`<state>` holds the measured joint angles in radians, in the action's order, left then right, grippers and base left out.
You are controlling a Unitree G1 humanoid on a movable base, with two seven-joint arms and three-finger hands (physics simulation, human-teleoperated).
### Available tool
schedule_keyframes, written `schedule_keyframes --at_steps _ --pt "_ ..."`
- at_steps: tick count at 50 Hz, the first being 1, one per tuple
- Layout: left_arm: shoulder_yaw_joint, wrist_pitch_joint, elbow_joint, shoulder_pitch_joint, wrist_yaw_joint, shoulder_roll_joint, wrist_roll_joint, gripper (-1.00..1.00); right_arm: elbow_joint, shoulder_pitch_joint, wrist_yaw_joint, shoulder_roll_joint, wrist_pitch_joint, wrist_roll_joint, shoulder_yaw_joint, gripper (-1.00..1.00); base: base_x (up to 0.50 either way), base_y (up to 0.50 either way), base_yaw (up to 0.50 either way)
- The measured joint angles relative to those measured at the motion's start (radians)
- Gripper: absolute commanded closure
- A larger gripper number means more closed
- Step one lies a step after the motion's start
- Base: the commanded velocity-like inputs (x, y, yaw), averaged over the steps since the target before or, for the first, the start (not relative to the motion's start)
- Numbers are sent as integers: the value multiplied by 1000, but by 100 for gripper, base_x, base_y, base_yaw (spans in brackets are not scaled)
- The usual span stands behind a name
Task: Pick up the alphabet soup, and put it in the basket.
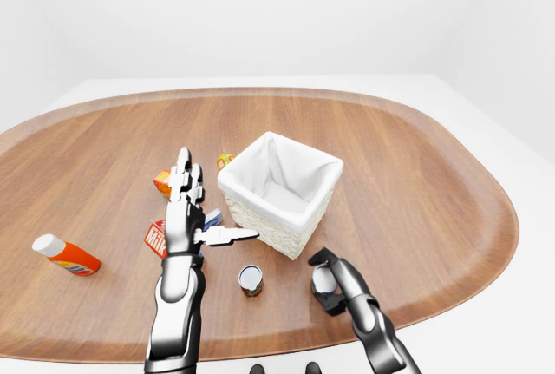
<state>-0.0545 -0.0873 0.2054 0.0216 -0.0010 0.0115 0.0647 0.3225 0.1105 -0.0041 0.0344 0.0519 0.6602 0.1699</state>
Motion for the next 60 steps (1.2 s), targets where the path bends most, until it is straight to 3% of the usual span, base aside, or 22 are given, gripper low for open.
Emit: schedule_keyframes --at_steps 33,41,60 --pt "0 0 5 0 2 0 0 -100 -27 8 7 2 11 20 0 100 0 0 0" --pt "-1 0 3 -2 2 0 1 -100 -105 23 24 2 35 10 -7 100 0 0 0" --pt "-2 0 -2 -3 2 1 0 -100 -370 89 101 11 35 -11 -12 100 0 0 0"
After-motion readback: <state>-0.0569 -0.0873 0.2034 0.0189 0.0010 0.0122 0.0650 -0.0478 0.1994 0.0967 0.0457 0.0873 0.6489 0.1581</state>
